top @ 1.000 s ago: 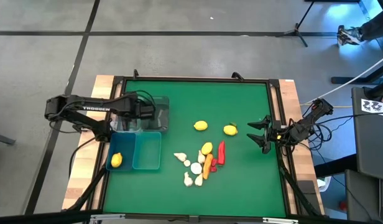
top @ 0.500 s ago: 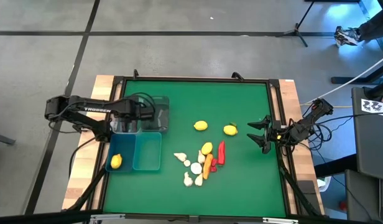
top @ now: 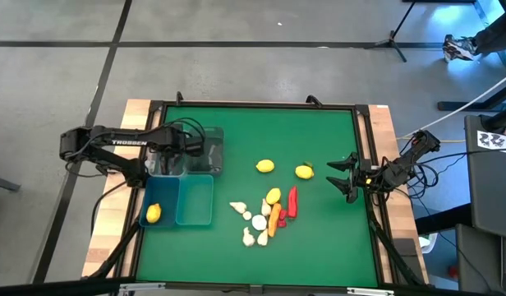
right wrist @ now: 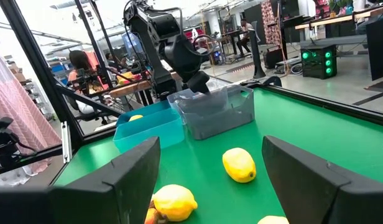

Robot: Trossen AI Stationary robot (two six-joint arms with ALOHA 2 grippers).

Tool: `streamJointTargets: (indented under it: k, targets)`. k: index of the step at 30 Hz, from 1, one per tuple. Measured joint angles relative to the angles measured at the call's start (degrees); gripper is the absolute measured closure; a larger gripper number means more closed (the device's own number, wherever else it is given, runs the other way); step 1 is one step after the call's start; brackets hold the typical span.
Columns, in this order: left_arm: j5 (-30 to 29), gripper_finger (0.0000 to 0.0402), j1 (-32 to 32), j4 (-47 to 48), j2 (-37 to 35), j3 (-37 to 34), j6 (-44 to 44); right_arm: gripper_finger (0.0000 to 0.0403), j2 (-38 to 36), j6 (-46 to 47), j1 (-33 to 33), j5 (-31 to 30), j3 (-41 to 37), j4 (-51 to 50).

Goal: Sort produce into baskets
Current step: Put the white garlic into the green bin

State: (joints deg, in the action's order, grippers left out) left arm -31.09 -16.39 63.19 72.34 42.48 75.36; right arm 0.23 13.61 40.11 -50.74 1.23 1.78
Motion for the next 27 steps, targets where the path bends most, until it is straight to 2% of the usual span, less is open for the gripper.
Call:
streamJointTargets:
  k: [12, 16, 20, 27]
  targets:
    - [0.0, 0.0191, -0.2, -5.6, 0.0, 0.6, -13.2, 0.0123, 0.0, 0.0, 0.0, 0.0, 0.0, 0.0]
    - [0.0, 0.0191, -0.1, -5.7, -0.4, 3.4, -20.3, 0.0123, 0.0, 0.0, 0.0, 0.0, 0.0, 0.1]
    - [-0.1, 0.0192, 1.1, -7.7, -1.7, 6.8, -31.0, 0.0123, 0.0, 0.0, 0.0, 0.1, 0.0, 0.3]
    - [-1.1, 0.0192, 4.0, -10.8, -5.1, 10.5, -36.4, 0.0123, 0.0, 0.0, 0.0, 0.2, 0.0, 0.5]
